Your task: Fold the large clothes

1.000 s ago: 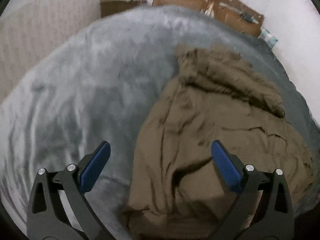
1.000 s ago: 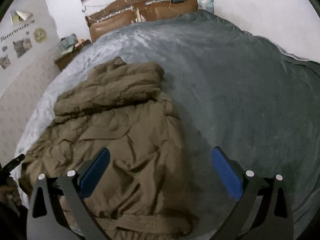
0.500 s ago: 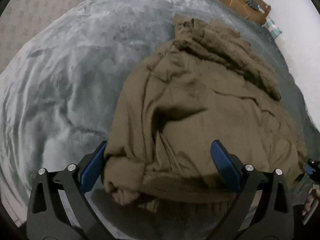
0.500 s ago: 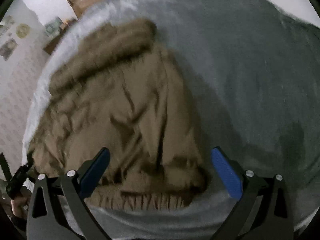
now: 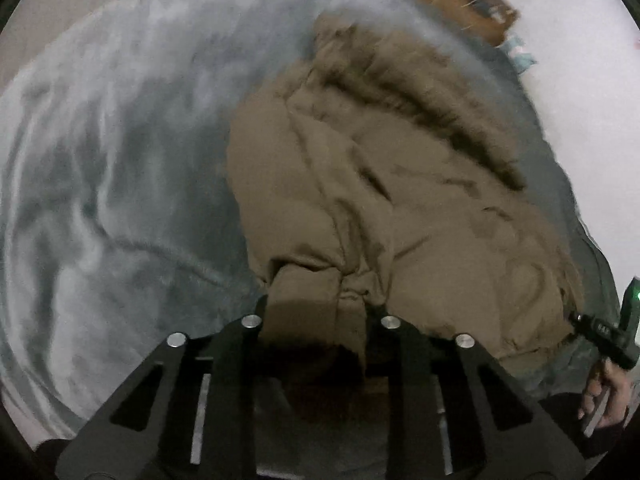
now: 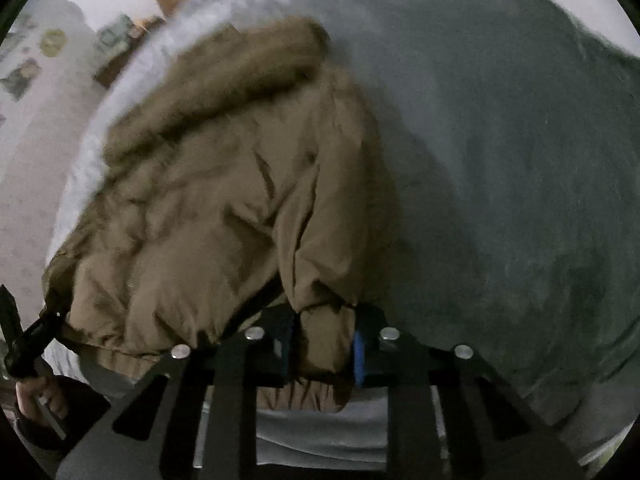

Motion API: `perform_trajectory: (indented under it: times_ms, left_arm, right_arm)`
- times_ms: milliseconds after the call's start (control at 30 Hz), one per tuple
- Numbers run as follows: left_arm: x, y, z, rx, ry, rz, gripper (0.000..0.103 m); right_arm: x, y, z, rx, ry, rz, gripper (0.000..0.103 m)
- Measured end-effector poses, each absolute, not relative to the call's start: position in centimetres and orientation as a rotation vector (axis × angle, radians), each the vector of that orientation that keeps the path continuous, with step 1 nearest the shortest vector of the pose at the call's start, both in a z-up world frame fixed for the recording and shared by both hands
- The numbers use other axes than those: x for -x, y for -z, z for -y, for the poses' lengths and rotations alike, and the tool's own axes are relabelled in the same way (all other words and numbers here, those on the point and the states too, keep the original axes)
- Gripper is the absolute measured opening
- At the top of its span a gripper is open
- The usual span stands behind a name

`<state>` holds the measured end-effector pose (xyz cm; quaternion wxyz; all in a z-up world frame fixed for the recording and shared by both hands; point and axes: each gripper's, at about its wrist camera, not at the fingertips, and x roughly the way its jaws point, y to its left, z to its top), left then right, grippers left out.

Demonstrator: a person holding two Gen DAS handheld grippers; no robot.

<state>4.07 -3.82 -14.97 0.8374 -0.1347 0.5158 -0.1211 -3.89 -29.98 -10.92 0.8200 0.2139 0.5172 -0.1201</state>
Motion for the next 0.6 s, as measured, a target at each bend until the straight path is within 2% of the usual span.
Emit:
perform_trajectory:
  times_ms: [367, 467, 600]
  left_arm:
    - [2.9, 4.4, 3.7, 0.144, 0.355, -0.888, 0.019]
    - [1.7, 3.1, 4.1, 0.124, 0.358, -0.852, 0.019]
    - [-4.2, 2.6, 4.2, 0.212, 0.368, -0.846, 0.022]
  right_arm:
    - [8.9, 0.7, 30.9, -0.383, 0.214, -0.872, 0.019]
    - [7.5, -1.0, 31.0, -0.347, 0.208, -0.837, 0.02]
    - [2.1, -1.9, 33.4, -0.398, 0.217, -0.795, 0.021]
